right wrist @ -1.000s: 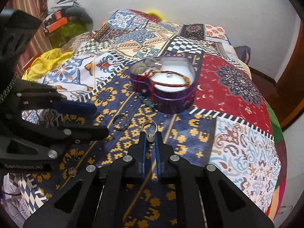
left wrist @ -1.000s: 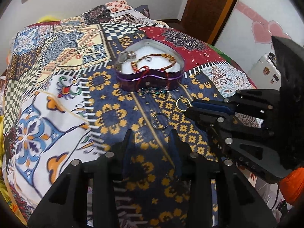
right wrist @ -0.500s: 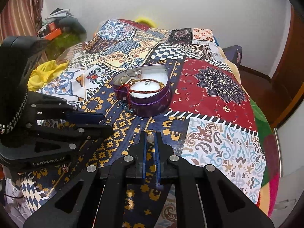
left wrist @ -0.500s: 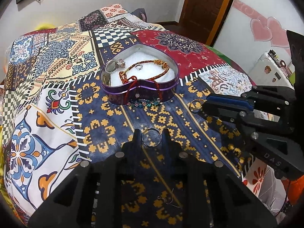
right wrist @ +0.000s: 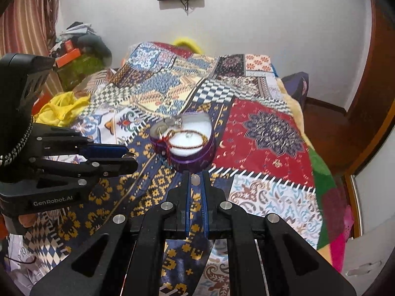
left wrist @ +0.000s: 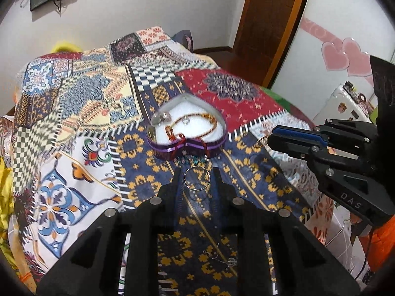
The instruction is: Organize jewelry
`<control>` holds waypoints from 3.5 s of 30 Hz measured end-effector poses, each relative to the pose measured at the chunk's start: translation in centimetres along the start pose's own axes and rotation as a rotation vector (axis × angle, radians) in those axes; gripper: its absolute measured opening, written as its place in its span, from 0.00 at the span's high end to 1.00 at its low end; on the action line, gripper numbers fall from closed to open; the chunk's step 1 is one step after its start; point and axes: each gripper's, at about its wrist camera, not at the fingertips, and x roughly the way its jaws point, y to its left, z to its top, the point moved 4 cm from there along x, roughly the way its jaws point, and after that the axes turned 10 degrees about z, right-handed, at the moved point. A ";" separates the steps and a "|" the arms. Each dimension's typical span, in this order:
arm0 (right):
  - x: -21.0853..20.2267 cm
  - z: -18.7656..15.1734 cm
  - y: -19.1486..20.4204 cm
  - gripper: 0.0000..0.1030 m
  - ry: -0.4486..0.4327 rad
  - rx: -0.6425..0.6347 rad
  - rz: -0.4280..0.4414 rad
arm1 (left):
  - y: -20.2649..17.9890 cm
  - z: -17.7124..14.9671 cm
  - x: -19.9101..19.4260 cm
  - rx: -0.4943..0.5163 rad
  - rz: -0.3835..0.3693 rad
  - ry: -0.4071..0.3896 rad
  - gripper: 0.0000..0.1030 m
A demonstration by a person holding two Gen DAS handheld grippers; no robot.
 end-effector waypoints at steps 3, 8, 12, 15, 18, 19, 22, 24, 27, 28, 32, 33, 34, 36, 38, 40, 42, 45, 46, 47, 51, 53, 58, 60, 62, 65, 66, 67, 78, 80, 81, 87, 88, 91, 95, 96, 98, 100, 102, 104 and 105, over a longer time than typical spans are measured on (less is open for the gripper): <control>-0.5 0.7 -0.1 0.94 -0.021 -0.002 -0.005 | 0.4 0.8 -0.7 -0.007 0.005 -0.023 0.80; -0.9 2.0 0.0 0.94 -0.052 -0.003 -0.006 | 1.1 1.8 -1.3 -0.022 0.014 -0.052 0.80; -0.8 3.0 0.1 0.94 -0.072 -0.007 -0.003 | 1.8 2.6 -1.5 -0.032 0.017 -0.067 0.80; -0.5 3.5 0.2 0.94 -0.082 -0.013 0.002 | 2.2 3.2 -1.4 -0.036 0.020 -0.076 0.80; -0.1 4.0 0.2 0.94 -0.091 -0.010 0.010 | 2.5 3.7 -1.1 -0.041 0.019 -0.081 0.80; 0.0 4.1 0.2 0.94 -0.092 -0.009 0.012 | 2.6 3.9 -1.0 -0.043 0.018 -0.083 0.80; 0.5 4.6 0.2 0.94 -0.095 -0.008 0.019 | 2.8 4.3 -0.5 -0.046 0.016 -0.086 0.80; 0.9 4.8 0.2 0.94 -0.094 -0.009 0.024 | 2.9 4.5 -0.1 -0.044 0.017 -0.086 0.80; 1.6 5.0 0.0 0.94 -0.088 -0.008 0.033 | 3.0 4.8 0.5 -0.043 0.016 -0.083 0.80; 2.0 5.1 0.0 0.94 -0.083 -0.008 0.037 | 3.0 4.9 0.7 -0.044 0.016 -0.081 0.80; 3.4 5.2 -0.3 0.94 -0.057 0.004 0.059 | 3.2 5.1 1.8 -0.050 0.012 -0.066 0.80; 3.8 5.2 -0.4 0.94 -0.048 0.008 0.065 | 3.2 5.2 2.2 -0.051 0.010 -0.061 0.80; 4.1 5.2 -0.5 0.94 -0.042 0.009 0.067 | 3.2 5.2 2.5 -0.051 0.009 -0.057 0.80; 4.7 5.1 -0.6 0.94 -0.028 0.012 0.072 | 3.3 5.3 3.1 -0.053 0.006 -0.047 0.80; 5.3 5.0 -0.7 0.94 -0.012 0.014 0.080 | 3.4 5.3 3.7 -0.055 0.002 -0.038 0.80; 5.7 4.8 -0.8 0.94 0.001 0.012 0.083 | 3.4 5.3 4.1 -0.056 -0.001 -0.031 0.80; 5.9 4.7 -0.8 0.94 0.012 0.005 0.082 | 3.5 5.3 4.5 -0.058 -0.004 -0.024 0.80; 6.5 4.4 -1.2 0.94 0.035 0.002 0.081 | 3.6 5.4 5.2 -0.063 -0.010 -0.012 0.80; 6.7 4.4 -1.3 0.94 0.041 0.002 0.082 | 3.6 5.4 5.4 -0.065 -0.016 -0.007 0.80; 6.8 4.4 -1.3 0.94 0.047 0.003 0.085 | 3.5 5.4 5.5 -0.066 -0.022 -0.001 0.80; 6.8 4.1 -1.4 0.94 0.047 0.001 0.097 | 3.5 5.4 5.9 -0.065 -0.030 0.010 0.80; 6.7 4.2 -1.4 0.94 0.046 -0.003 0.092 | 3.5 5.4 5.9 -0.064 -0.030 0.012 0.80; 6.7 4.3 -1.6 0.92 0.060 0.008 0.095 | 3.5 5.4 5.2 -0.059 -0.026 0.008 0.79; 6.5 4.2 -1.7 0.91 0.065 0.016 0.096 | 3.5 5.3 4.8 -0.061 -0.027 0.006 0.76; 6.2 4.1 -1.7 0.89 0.067 0.022 0.097 | 3.5 5.0 4.4 -0.061 -0.027 0.008 0.70; 5.5 3.9 -1.7 0.79 0.059 0.027 0.087 | 3.4 4.2 3.9 -0.050 -0.014 0.016 0.66; 5.3 3.8 -1.7 0.75 0.054 0.026 0.080 | 3.4 4.0 3.8 -0.047 -0.010 0.020 0.66; 4.9 3.7 -1.6 0.72 0.046 0.025 0.075 | 3.4 3.6 3.6 -0.043 -0.009 0.026 0.66; 2.4 2.0 -0.6 0.71 0.051 0.040 0.063 | 2.1 -0.8 1.2 -0.005 0.011 0.081 0.65; 1.8 1.4 -0.2 0.71 0.051 0.036 0.052 | 1.7 -1.8 0.8 -0.003 0.010 0.091 0.65; 1.6 1.2 0.1 0.71 0.052 0.033 0.049 | 1.4 -2.4 0.5 -0.006 0.004 0.098 0.65; 0.1 -0.3 1.1 0.71 0.053 0.039 0.051 | 0.0 -5.2 -0.6 -0.014 -0.030 0.132 0.65; -0.2 -0.6 1.2 0.71 0.053 0.040 0.053 | -0.4 -5.6 -0.7 -0.011 -0.028 0.137 0.65; -0.7 -1.2 1.5 0.71 0.050 0.045 0.042 | -1.0 -6.6 -0.9 -0.009 -0.026 0.144 0.65; -0.9 -2.2 1.6 0.71 0.056 0.065 0.046 | -2.0 -7.7 -1.2 0.016 0.008 0.126 0.65; -0.8 -2.4 1.6 0.71 0.060 0.069 0.044 | -2.1 -7.8 -1.2 0.020 0.012 0.123 0.65; -0.5 -2.7 1.6 0.71 0.069 0.075 0.037 | -2.4 -8.0 -1.3 0.026 0.017 0.115 0.65; -0.3 -3.0 1.6 0.71 0.076 0.085 0.040 | -2.7 -8.1 -1.1 0.035 0.017 0.115 0.73; 0.1 -3.3 1.6 0.71 0.084 0.098 0.043 | -2.9 -8.3 -1.0 0.044 0.020 0.111 0.81; 0.5 -3.6 1.5 0.71 0.091 0.108 0.046 | -2.9 -8.4 -1.1 0.049 0.023 0.107 0.89; 0.7 -3.6 1.5 0.71 0.094 0.114 0.049 | -2.8 -8.4 -1.1 0.046 0.018 0.105 0.89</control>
